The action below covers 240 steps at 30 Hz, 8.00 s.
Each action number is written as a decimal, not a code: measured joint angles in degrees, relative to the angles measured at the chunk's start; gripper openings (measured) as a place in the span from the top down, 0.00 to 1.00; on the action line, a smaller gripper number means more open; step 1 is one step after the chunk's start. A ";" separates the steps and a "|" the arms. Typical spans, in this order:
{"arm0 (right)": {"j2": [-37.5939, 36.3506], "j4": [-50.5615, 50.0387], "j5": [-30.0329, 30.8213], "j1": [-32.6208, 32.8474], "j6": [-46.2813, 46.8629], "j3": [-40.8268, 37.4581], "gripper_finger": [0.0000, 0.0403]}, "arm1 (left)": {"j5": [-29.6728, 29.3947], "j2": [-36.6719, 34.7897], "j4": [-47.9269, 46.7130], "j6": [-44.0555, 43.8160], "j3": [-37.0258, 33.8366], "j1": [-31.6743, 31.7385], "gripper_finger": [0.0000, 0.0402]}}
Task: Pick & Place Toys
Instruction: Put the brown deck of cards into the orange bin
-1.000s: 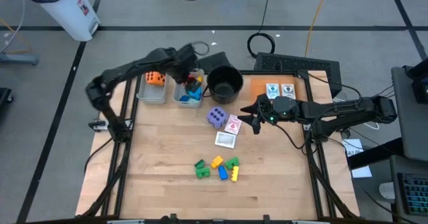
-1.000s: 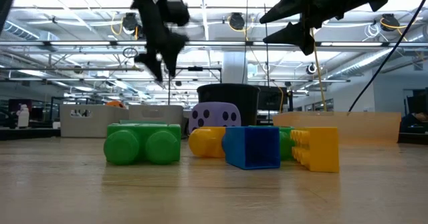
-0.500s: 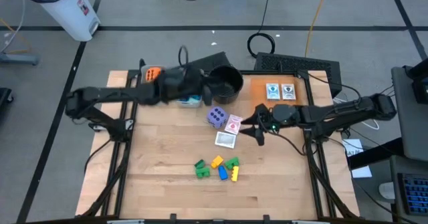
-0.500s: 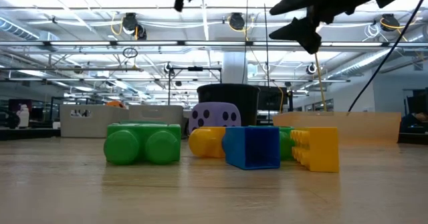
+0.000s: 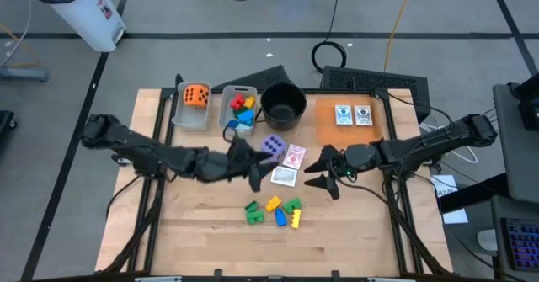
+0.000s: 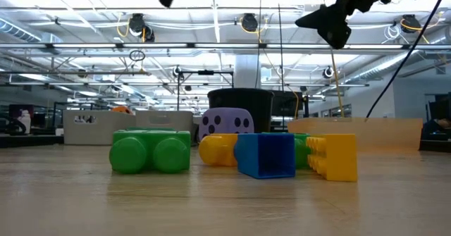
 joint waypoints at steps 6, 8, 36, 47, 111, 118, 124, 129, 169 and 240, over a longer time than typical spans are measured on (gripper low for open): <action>2.39 2.59 3.30 -0.19 0.22 0.00 0.44 | -0.09 -0.85 -17.84 -5.22 4.10 -6.92 0.44; 3.96 4.96 5.59 -0.20 0.39 0.00 0.44 | 0.48 -0.62 -30.20 -5.57 8.24 -8.39 0.44; 25.56 -17.71 5.45 -0.55 -19.41 21.90 0.44 | 17.76 -0.48 -49.99 7.14 13.81 2.73 0.44; 26.73 -18.77 -0.88 -6.31 -16.46 21.94 0.37 | 17.00 -1.63 -49.68 3.74 13.81 2.18 0.44; 38.81 -11.56 3.73 -7.30 -14.53 17.00 0.22 | 17.72 -1.66 -50.60 2.31 13.79 0.46 0.44; 28.99 -8.63 3.82 -7.25 -14.51 17.03 0.23 | 15.63 -1.66 -50.41 0.85 13.79 0.60 0.44; 21.33 -4.57 8.81 -7.19 -15.70 17.14 0.22 | 11.80 -1.66 -49.86 -10.87 13.77 4.38 0.44; 18.16 -4.35 13.28 -7.23 -19.89 17.14 0.22 | 12.87 -1.66 -49.03 -19.44 13.77 10.55 0.44; 17.62 -2.12 16.23 -7.32 -23.63 17.14 0.22 | 35.31 3.43 -33.12 -16.10 13.74 23.02 0.62; 23.95 51.20 -60.40 -25.00 39.26 17.11 0.18 | 45.81 3.39 -36.18 53.52 28.30 16.82 0.82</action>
